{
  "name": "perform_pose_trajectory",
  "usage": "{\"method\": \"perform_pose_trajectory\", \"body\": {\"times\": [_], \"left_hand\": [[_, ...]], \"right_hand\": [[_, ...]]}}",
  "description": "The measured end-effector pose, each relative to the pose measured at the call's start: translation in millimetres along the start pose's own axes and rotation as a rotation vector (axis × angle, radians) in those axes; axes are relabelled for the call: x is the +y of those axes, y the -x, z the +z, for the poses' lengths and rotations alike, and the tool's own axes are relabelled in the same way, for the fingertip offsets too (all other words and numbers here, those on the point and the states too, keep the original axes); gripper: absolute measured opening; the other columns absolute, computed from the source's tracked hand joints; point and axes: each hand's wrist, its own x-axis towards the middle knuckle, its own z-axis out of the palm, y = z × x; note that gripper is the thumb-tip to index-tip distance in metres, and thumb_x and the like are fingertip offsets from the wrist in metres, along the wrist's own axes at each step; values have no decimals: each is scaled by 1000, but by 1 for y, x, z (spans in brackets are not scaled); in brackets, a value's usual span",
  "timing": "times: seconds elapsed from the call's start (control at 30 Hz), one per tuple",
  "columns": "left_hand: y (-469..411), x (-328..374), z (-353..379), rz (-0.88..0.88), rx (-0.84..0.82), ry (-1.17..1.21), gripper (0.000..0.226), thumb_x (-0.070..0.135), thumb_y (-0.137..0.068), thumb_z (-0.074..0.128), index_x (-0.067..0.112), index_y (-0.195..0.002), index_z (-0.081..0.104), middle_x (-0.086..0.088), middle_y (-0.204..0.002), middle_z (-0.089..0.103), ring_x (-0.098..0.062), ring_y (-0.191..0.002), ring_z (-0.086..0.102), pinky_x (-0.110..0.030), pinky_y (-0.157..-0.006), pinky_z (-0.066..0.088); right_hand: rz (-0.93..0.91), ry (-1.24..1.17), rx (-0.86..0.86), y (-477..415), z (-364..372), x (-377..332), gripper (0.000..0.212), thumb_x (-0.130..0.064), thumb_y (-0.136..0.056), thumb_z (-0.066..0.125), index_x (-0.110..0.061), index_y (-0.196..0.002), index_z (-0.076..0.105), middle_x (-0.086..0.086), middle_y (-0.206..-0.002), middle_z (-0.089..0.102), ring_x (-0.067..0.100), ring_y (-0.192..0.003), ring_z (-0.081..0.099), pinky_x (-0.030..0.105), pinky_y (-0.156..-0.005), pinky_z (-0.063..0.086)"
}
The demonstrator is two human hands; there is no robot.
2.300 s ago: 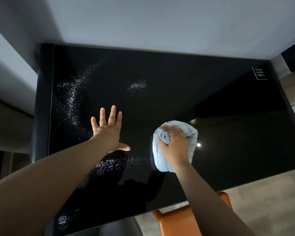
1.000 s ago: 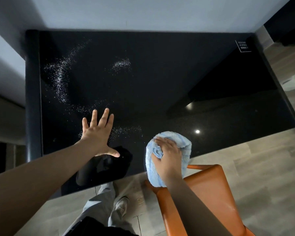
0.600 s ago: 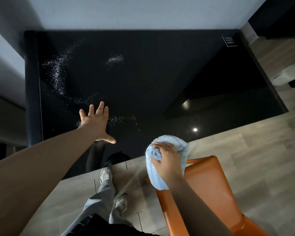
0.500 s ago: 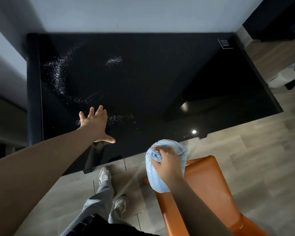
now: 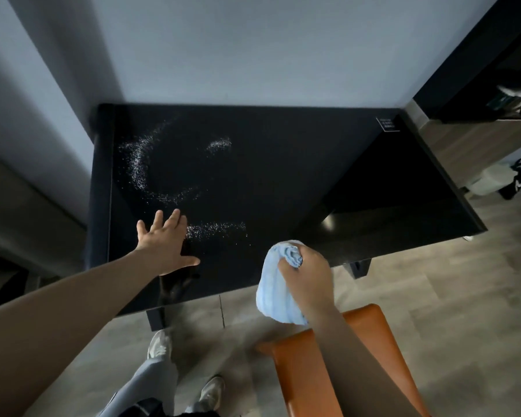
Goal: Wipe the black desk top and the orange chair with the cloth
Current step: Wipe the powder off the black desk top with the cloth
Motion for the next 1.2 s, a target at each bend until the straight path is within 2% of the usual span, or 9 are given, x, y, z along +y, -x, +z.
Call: {"method": "perform_pose_trajectory", "body": {"times": [0.07, 0.13, 0.27, 0.4, 0.5, 0.7, 0.93, 1.13, 1.2], "left_hand": [[-5, -10, -10, -4, 17, 16, 107, 72, -81, 51, 15, -153, -4, -2, -161, -12, -34, -148, -8, -60, -116, 9], [-11, -22, -18, 1, 28, 34, 106, 71, -82, 51, 15, -153, -4, -3, -161, -12, -35, -147, -8, -59, -117, 8], [-24, -50, -34, 7, 54, 68, 105, 71, -82, 50, 16, -154, -4, -3, -161, -13, -33, -148, -9, -58, -116, 7], [-48, -79, -46, 28, 61, 97, 105, 71, -83, 49, 17, -154, -6, -3, -161, -14, -33, -147, -11, -56, -117, 5], [-63, -92, -48, 38, 49, 101, 103, 70, -84, 48, 17, -154, -5, -3, -161, -13, -33, -147, -11, -55, -118, 6], [-94, -101, -61, 61, 35, 125, 95, 69, -85, 46, 27, -154, -6, -4, -161, -12, -35, -147, -9, -55, -118, 7], [-139, -106, -74, 15, 12, 160, 94, 67, -86, 48, 30, -154, -4, -3, -161, -13, -33, -147, -12, -53, -118, 4], [-189, -92, -83, -6, -33, 124, 97, 70, -84, 48, 29, -154, -5, -4, -160, -18, -33, -146, -15, -54, -119, 3], [-205, -88, -84, -13, -48, 116, 99, 71, -82, 50, 31, -153, -6, -4, -158, -24, -36, -145, -18, -56, -118, 2]], "right_hand": [[-33, 56, 42, -14, -7, -12, 18, -19, -90, 53, -33, -79, 48, -20, -68, 44, 8, -79, 58, 12, -63, 36], [-42, 116, 75, -29, -15, -31, 21, -17, -88, 53, -34, -77, 45, -21, -65, 40, 6, -73, 54, 8, -58, 30], [-30, -44, 174, -52, -28, -78, 18, -10, -81, 51, -25, -72, 57, -14, -64, 53, 4, -62, 53, 23, -55, 41], [-59, -60, 189, -75, -21, -113, 14, -11, -78, 52, -20, -72, 59, -8, -65, 59, 7, -62, 57, 27, -56, 47], [-87, -60, 191, -93, -16, -132, 24, -9, -79, 53, -23, -60, 47, -9, -58, 51, 6, -55, 50, 24, -50, 36], [-132, -39, 172, -150, -20, -160, 31, -13, -83, 56, -34, -64, 43, -14, -66, 52, 6, -62, 53, 20, -54, 34], [-224, -69, 162, -248, -23, -183, 14, -17, -84, 57, -29, -77, 53, -14, -71, 57, 7, -72, 58, 25, -63, 45], [-318, -46, 152, -336, -14, -197, 17, -16, -85, 58, -25, -71, 53, -13, -68, 54, 10, -67, 55, 25, -60, 40], [-329, -29, 147, -364, -8, -201, 27, -15, -86, 57, -25, -63, 47, -11, -63, 51, 7, -61, 50, 23, -56, 35]]}}
